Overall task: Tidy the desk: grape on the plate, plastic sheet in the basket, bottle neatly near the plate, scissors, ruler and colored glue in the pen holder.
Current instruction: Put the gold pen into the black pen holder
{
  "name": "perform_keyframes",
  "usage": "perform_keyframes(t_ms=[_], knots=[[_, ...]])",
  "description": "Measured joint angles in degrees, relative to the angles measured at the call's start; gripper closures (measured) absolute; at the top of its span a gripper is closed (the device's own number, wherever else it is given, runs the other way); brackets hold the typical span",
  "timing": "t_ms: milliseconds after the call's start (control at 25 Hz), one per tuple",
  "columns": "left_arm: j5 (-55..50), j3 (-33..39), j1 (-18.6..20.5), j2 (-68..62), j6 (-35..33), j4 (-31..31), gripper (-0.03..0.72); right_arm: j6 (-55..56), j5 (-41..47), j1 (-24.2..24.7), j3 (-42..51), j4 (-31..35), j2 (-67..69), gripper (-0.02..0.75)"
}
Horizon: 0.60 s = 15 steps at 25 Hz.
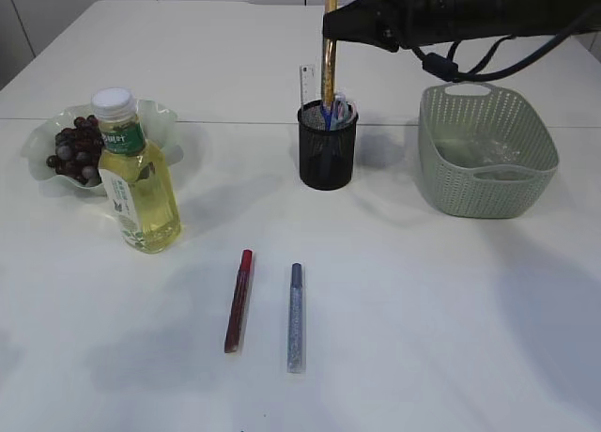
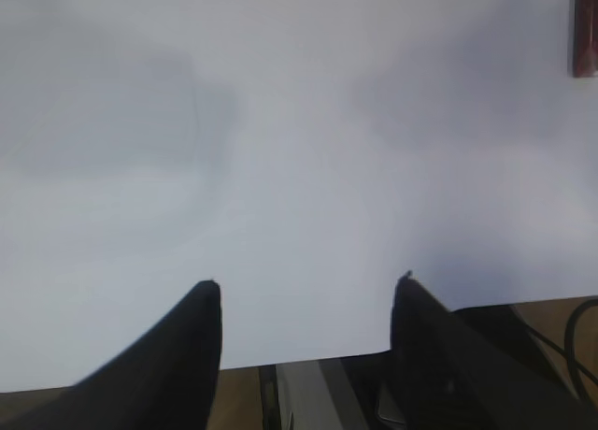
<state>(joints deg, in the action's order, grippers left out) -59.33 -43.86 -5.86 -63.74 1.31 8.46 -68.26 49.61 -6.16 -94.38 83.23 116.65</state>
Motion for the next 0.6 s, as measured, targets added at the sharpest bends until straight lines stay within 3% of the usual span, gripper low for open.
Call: perform_keyframes(t_ms=[240,600], knots=[[-1.39,0.0,0.0,0.0,0.0,0.04,0.264,-22.13,-1.16,0.0,-3.61,15.04,6.45,0.645],[-4.34,0.0,0.0,0.0,0.0,-0.07,0.264,-41.32,-3.81,0.0,-8.13,17.99,13.47,0.645]])
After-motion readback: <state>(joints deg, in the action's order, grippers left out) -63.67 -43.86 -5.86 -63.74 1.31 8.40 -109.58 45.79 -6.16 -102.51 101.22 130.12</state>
